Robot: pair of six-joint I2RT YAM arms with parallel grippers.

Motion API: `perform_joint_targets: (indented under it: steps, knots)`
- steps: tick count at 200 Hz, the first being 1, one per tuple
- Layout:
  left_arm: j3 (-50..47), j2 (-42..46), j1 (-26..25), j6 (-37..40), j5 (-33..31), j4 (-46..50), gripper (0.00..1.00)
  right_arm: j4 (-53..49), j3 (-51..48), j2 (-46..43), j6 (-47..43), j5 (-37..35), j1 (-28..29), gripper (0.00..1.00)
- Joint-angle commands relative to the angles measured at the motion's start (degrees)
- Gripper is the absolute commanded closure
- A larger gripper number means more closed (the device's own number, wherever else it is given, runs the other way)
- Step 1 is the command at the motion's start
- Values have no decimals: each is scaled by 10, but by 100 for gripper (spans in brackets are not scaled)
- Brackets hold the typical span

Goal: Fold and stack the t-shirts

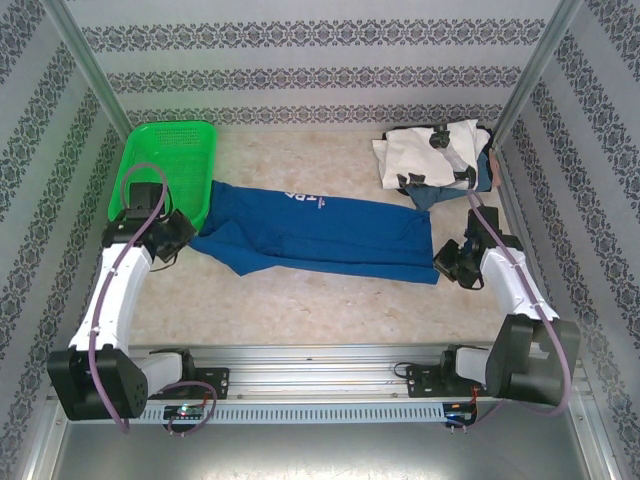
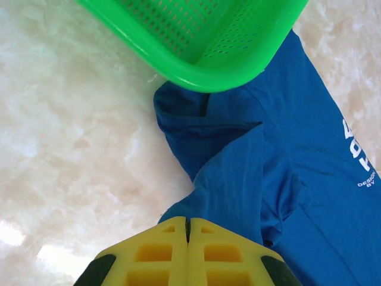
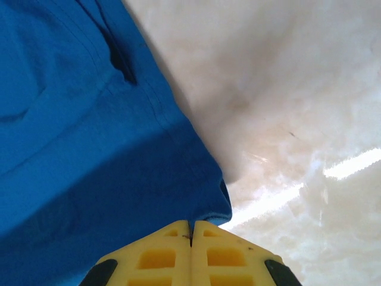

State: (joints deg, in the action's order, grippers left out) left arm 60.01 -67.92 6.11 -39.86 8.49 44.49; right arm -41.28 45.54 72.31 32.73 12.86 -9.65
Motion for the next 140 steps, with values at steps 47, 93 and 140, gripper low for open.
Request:
perform_joint_targets:
  steps: [47, 93, 140]
  knots:
    - [55, -79, 5, 37, -4, -50, 100, 33, 72, 92, -33, -12, -9, 100]
    - [84, -127, 5, 47, -1, -61, 100, 38, 105, 142, -47, -15, -8, 100]
    - [101, -161, 3, 51, 5, -65, 100, 45, 124, 180, -54, -15, -8, 100]
